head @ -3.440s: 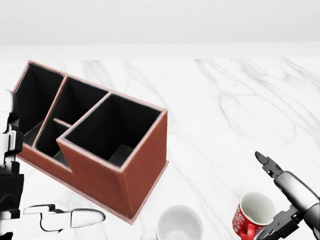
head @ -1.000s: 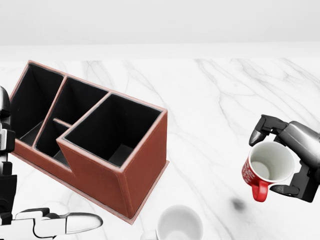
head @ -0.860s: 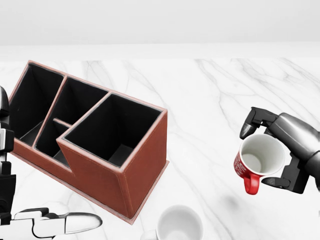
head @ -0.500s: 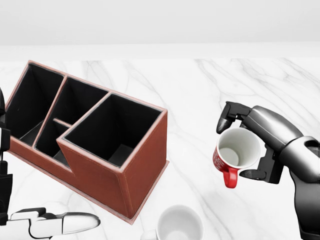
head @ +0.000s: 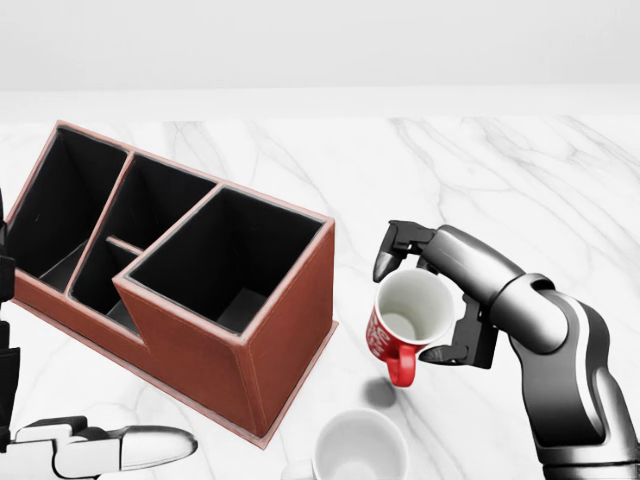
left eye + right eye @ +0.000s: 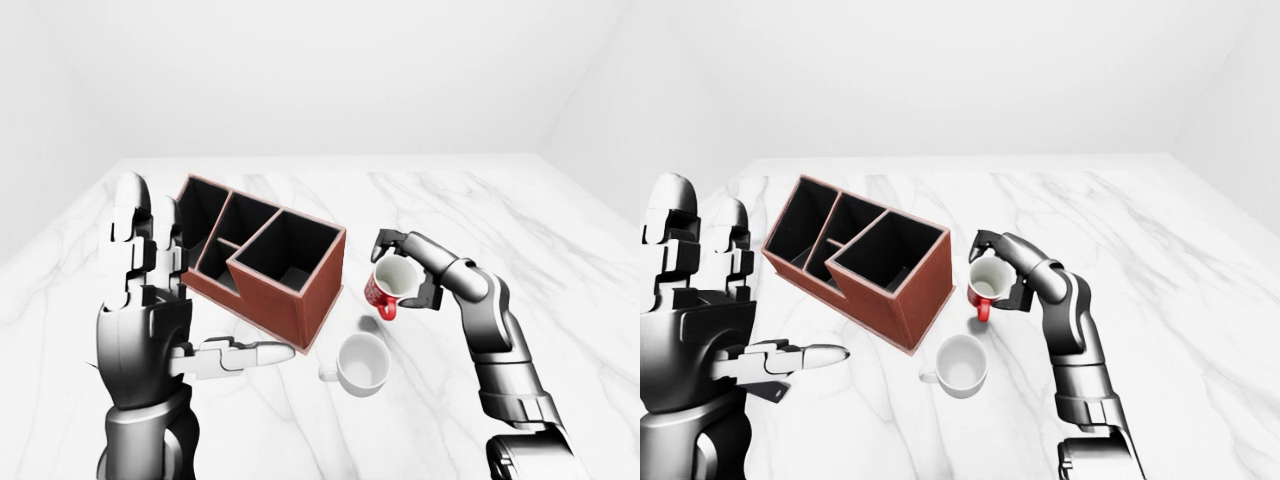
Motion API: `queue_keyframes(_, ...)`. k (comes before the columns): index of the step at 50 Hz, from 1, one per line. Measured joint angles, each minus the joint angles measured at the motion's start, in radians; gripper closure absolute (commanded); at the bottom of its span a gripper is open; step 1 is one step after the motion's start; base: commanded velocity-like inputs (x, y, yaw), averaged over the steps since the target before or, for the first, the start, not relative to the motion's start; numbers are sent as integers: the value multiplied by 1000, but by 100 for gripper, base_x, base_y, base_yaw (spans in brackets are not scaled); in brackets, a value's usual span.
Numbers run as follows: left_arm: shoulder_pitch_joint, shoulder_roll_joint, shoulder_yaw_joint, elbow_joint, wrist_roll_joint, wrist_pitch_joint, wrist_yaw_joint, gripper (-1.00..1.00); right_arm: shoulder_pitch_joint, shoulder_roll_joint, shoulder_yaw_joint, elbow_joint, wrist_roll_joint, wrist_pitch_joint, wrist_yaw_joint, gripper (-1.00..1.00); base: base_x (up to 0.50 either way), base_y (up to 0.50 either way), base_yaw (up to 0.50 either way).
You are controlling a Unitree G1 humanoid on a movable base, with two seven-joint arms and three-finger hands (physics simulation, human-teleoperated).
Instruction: Pick up the red mug and place it to the right of the caddy.
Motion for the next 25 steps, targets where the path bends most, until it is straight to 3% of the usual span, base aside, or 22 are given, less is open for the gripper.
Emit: queue_keyframes(25,3,-2,11,-22,-5,0,-6,-100,-40,53,42,104,57,0,-61,100,0,0,0)
